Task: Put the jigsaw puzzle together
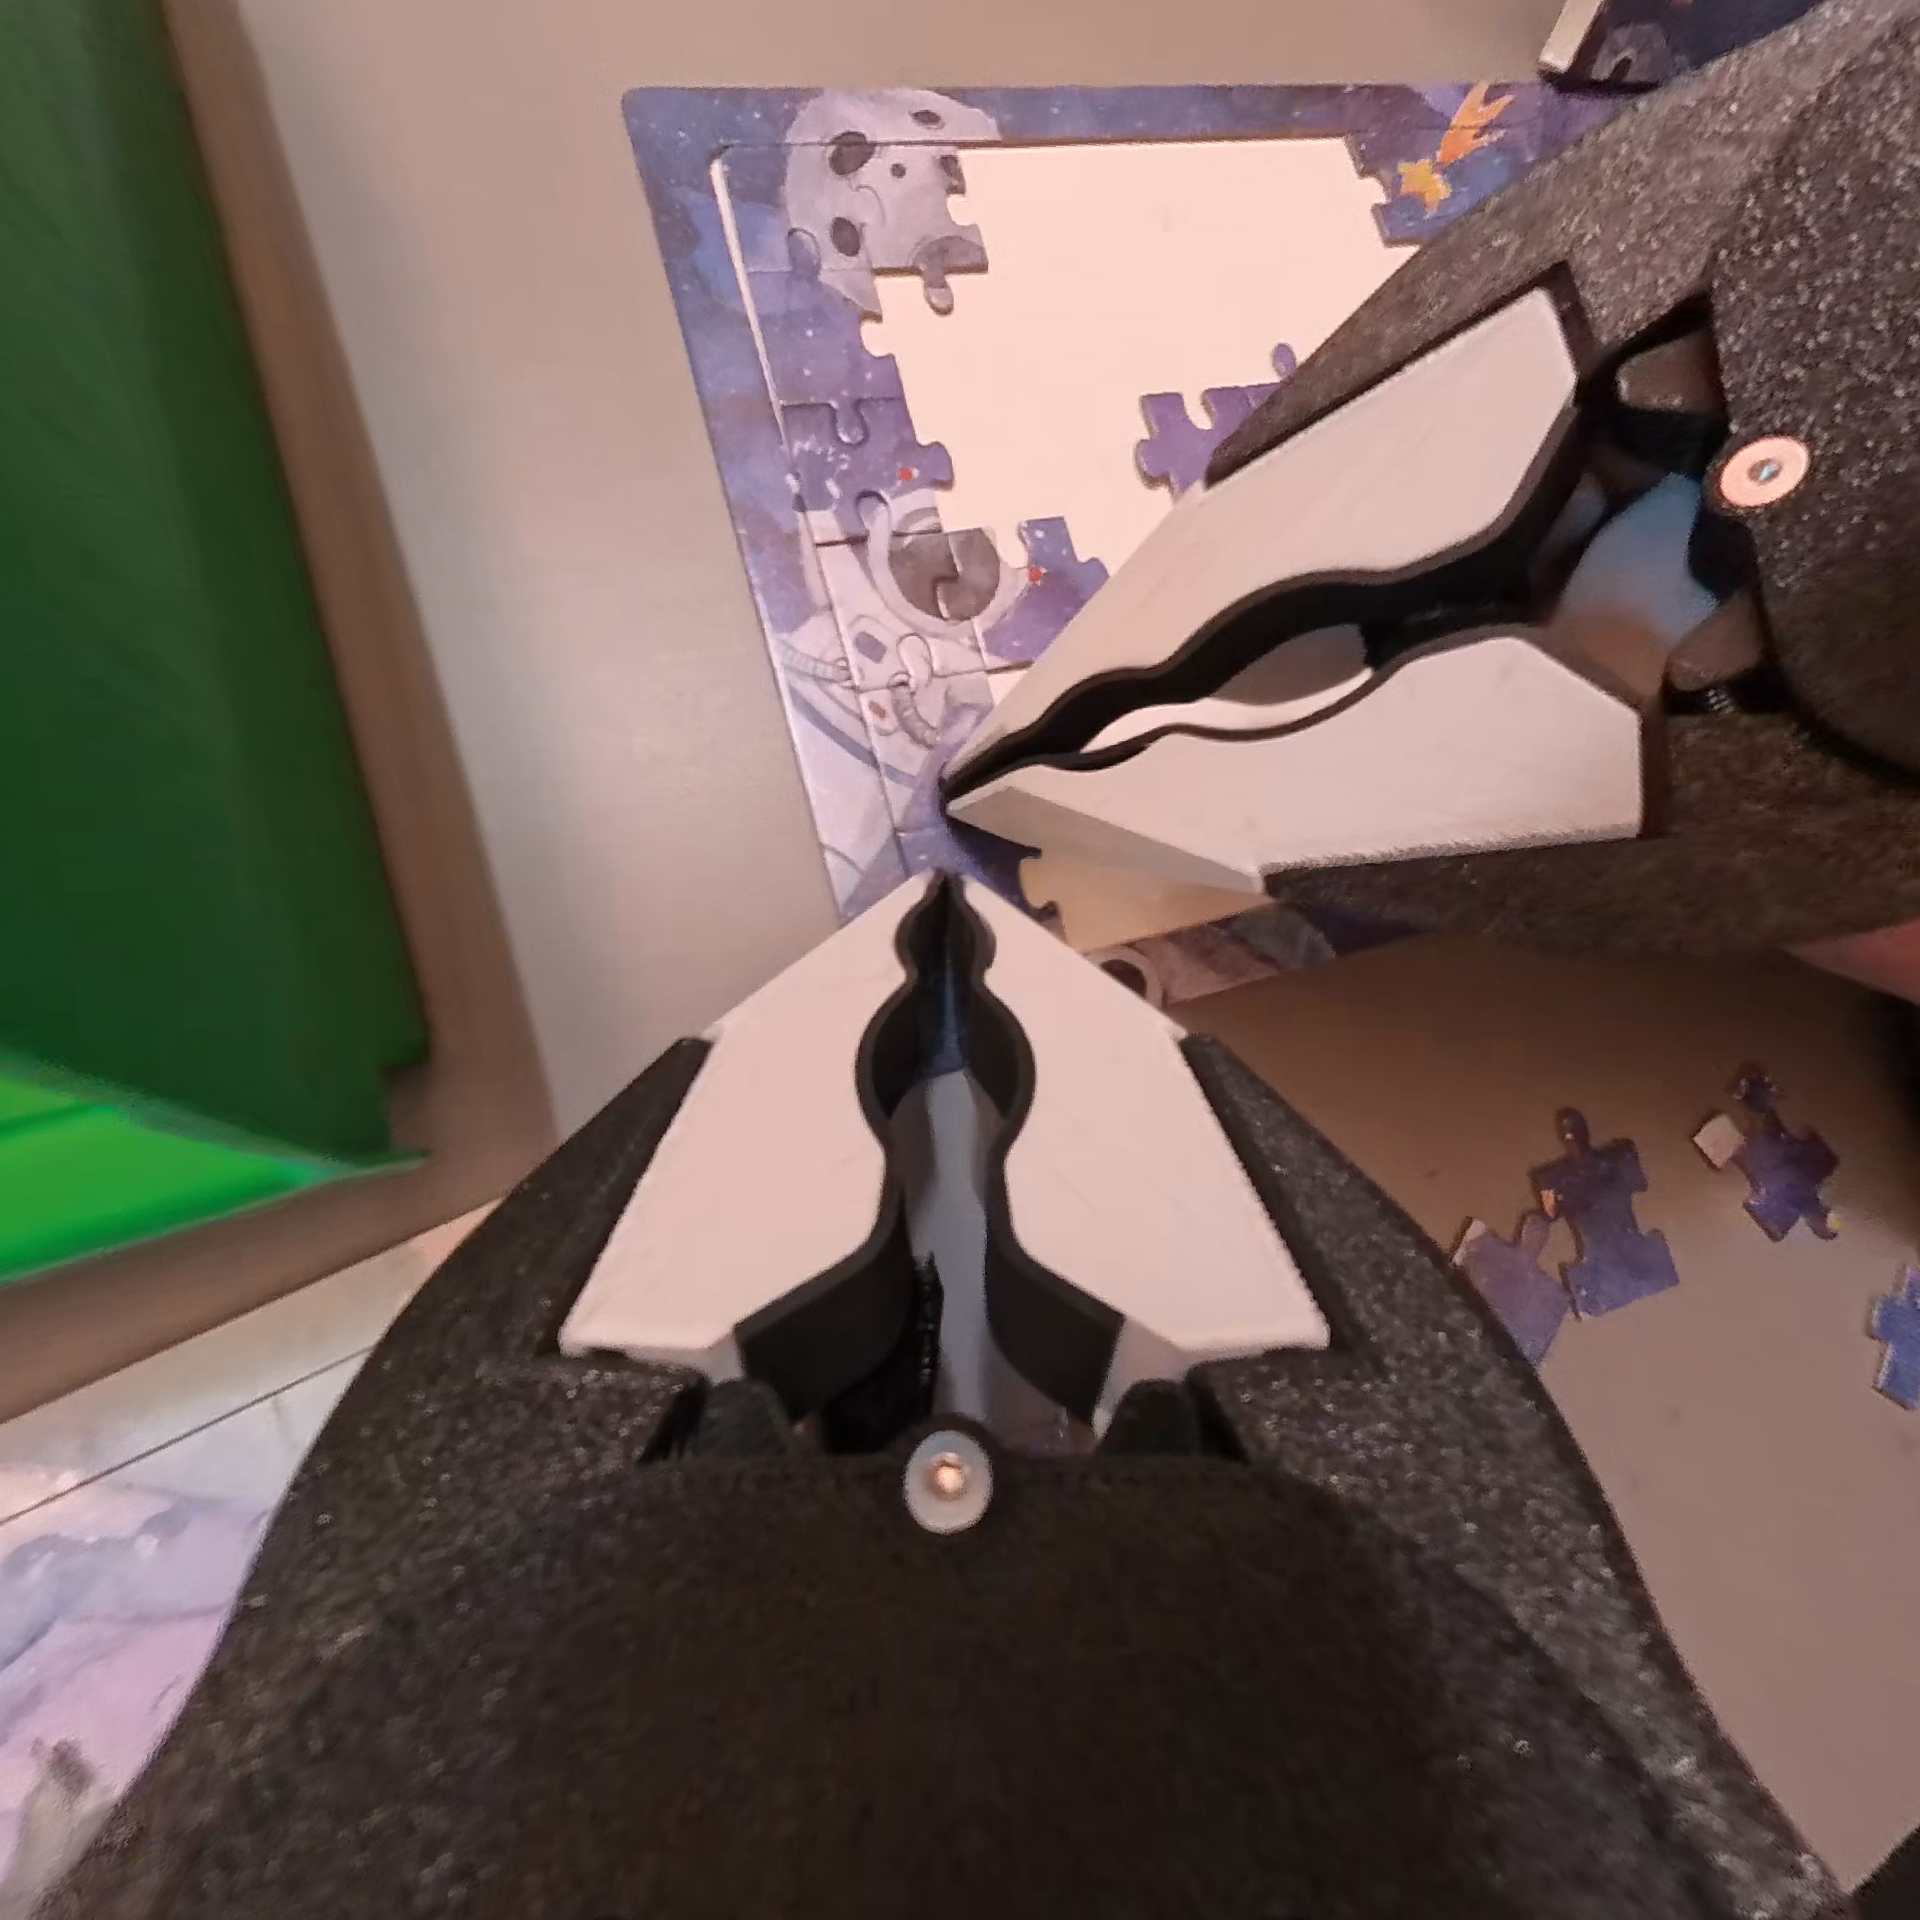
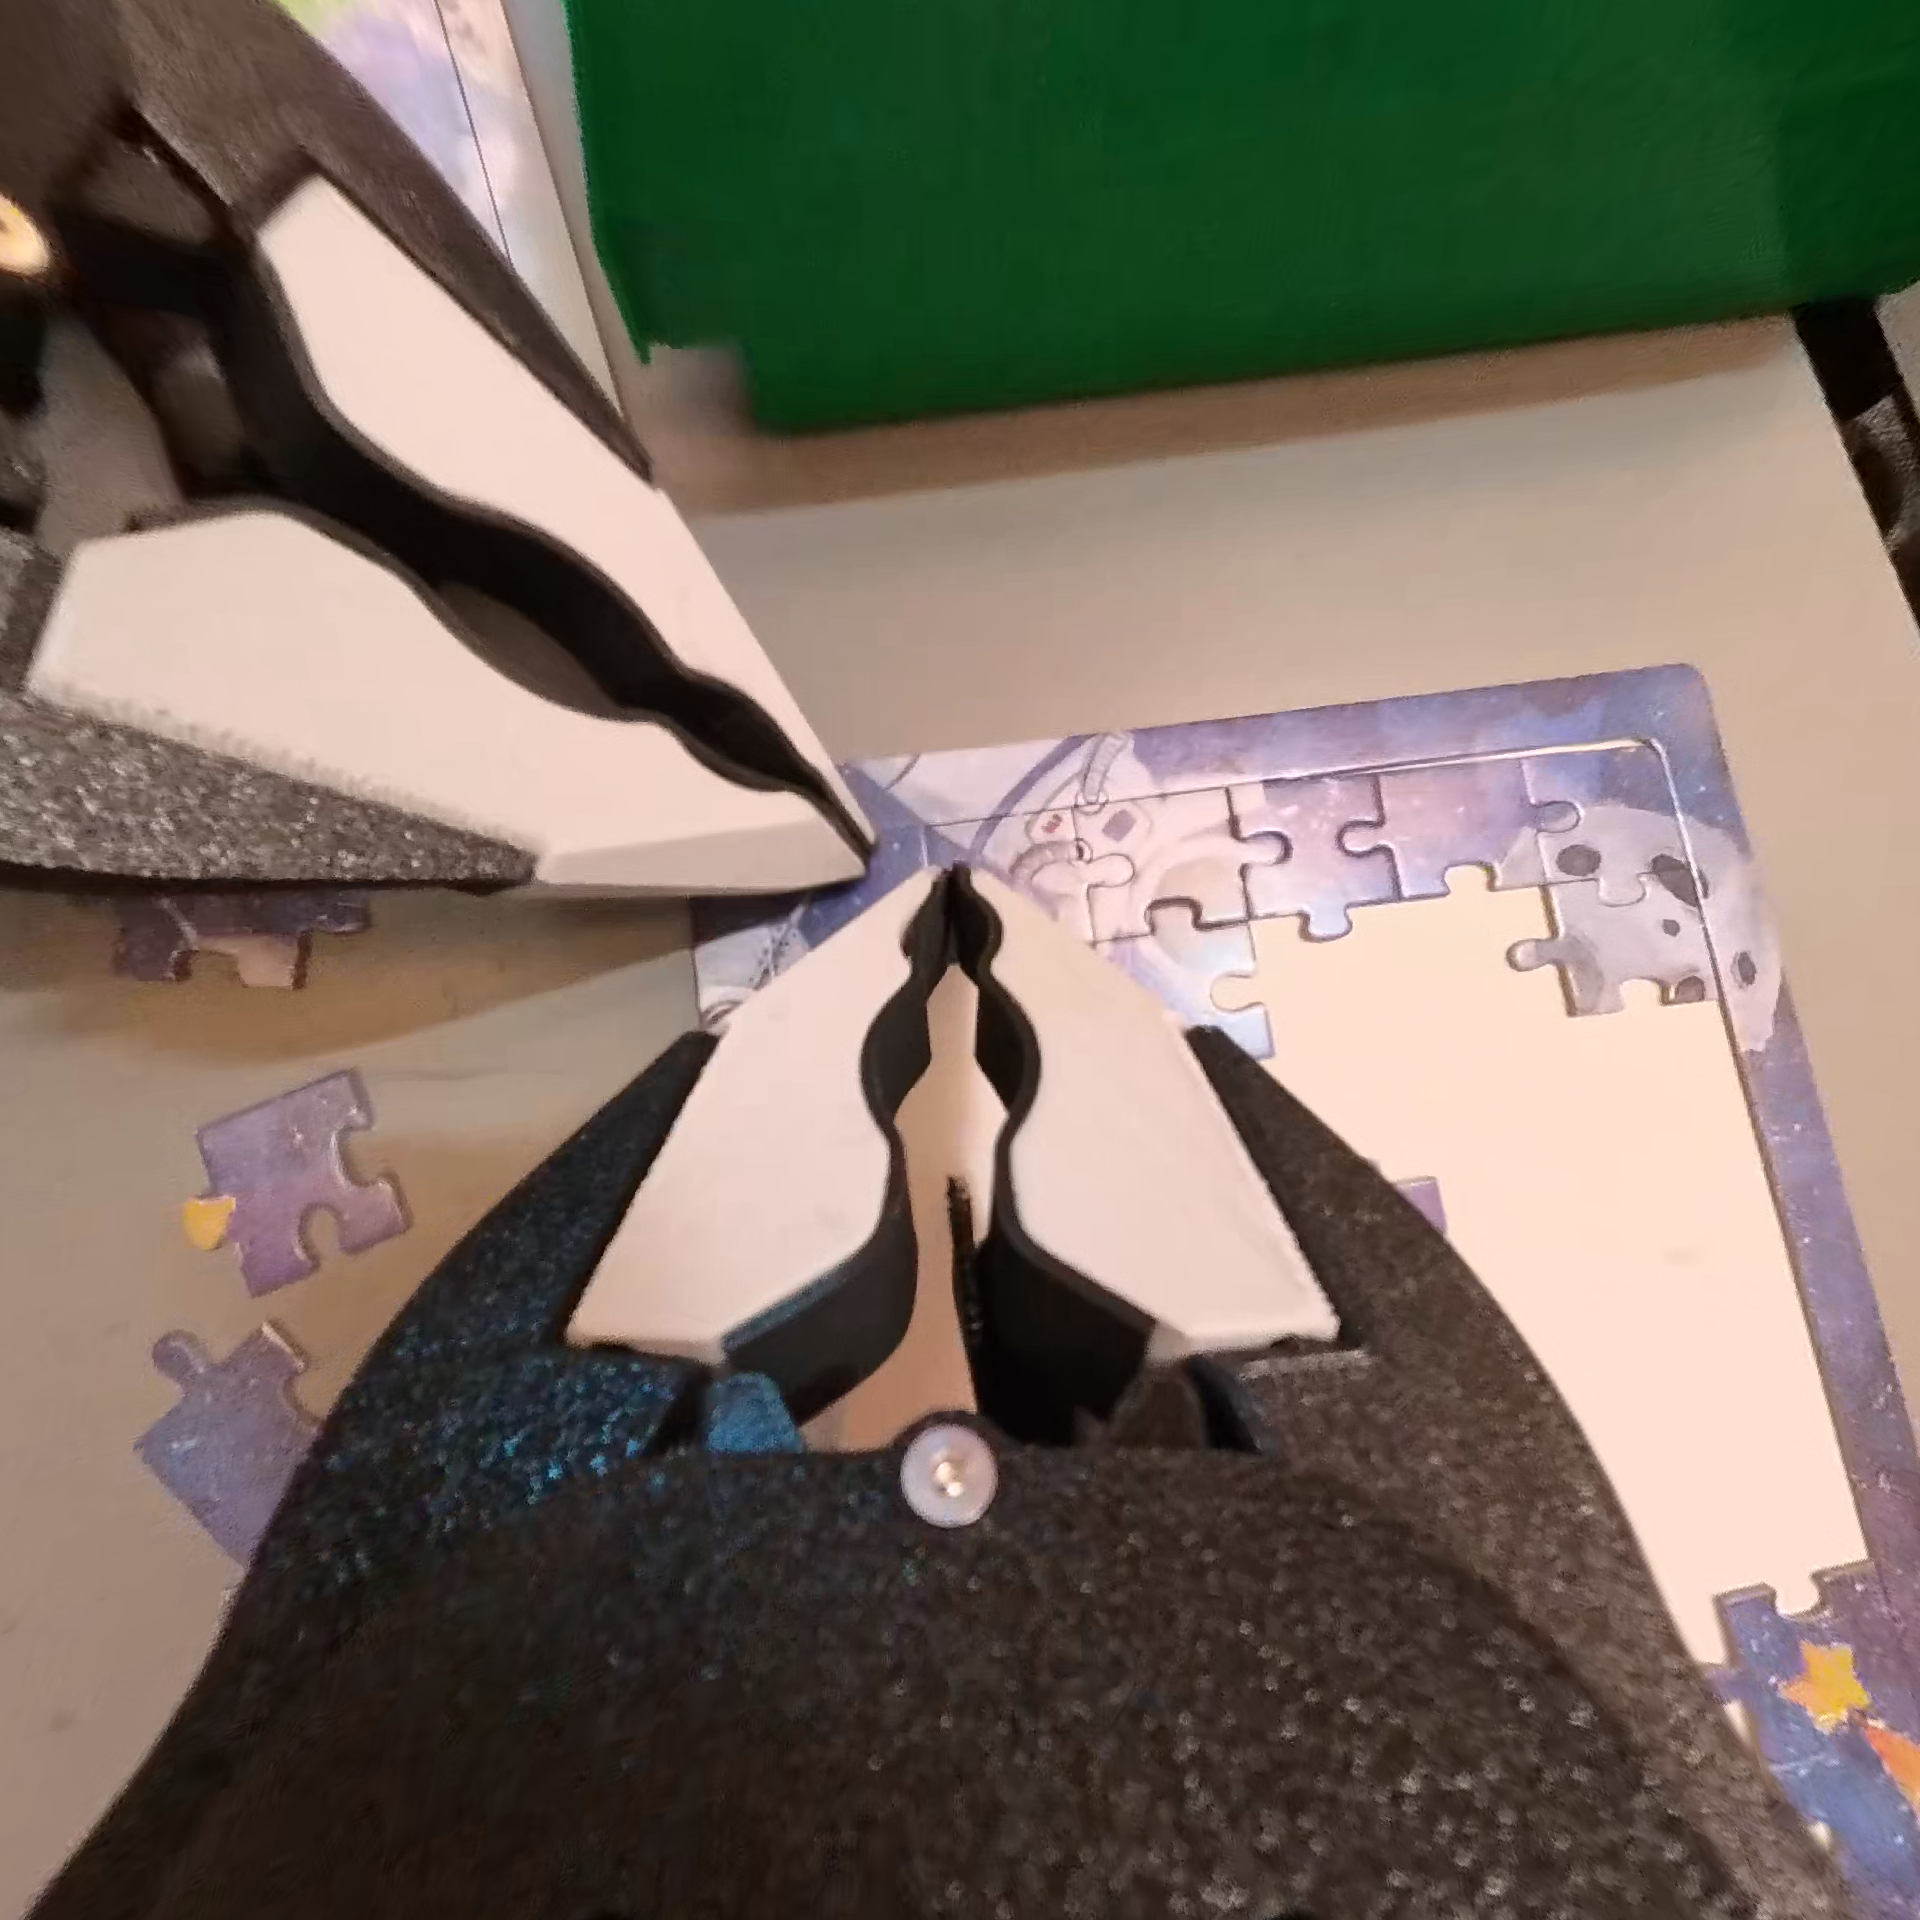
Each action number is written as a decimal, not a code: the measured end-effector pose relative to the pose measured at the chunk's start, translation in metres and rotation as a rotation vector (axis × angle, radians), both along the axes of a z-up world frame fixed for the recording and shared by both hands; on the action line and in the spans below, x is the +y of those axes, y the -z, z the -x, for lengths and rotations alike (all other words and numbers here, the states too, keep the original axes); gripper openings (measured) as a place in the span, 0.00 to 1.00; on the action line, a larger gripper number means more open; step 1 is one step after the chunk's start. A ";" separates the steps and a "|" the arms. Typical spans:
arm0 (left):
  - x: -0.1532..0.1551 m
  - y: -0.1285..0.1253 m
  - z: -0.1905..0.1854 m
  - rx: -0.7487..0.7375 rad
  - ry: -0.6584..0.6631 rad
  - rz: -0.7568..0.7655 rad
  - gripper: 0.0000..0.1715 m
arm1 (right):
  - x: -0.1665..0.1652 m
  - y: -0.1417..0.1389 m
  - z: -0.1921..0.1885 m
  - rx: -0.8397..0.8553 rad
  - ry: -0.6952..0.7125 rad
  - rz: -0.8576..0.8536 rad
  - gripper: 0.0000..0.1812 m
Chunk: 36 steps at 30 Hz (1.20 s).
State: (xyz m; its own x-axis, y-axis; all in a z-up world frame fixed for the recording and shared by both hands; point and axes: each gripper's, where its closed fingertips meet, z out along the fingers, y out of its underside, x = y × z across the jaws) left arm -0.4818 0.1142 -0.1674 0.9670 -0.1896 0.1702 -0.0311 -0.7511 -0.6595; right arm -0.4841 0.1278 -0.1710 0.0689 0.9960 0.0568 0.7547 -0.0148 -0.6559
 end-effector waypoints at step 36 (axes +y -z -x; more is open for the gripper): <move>0.021 0.003 0.001 0.203 0.047 0.021 0.00 | 0.031 0.001 -0.005 0.098 0.139 0.319 0.00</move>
State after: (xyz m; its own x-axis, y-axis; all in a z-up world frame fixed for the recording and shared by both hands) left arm -0.4833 0.1352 -0.1705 0.9720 -0.2340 -0.0229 -0.1974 -0.7593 -0.6200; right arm -0.4788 0.1591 -0.1716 0.1949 0.9431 -0.2694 0.6645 -0.3290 -0.6710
